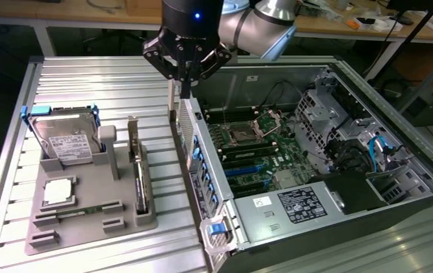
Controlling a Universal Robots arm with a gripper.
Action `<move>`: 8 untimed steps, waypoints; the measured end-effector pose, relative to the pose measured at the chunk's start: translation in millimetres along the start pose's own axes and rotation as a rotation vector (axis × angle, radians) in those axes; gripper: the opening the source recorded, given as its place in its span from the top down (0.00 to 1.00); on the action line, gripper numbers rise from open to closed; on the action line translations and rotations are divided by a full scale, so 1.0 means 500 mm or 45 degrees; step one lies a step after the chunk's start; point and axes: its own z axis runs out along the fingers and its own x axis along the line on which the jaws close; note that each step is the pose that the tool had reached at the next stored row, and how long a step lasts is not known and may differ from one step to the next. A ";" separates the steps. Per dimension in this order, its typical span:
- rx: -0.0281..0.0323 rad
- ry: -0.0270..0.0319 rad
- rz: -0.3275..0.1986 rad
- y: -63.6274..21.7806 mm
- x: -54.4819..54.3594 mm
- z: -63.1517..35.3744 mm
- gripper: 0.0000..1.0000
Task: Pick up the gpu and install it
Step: 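Reach for the gpu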
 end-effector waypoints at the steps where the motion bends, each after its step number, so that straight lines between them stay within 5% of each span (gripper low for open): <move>1: -0.0001 -0.0001 0.000 0.000 0.001 0.000 0.89; 8: 0.0000 0.0000 0.000 0.000 0.006 0.000 0.89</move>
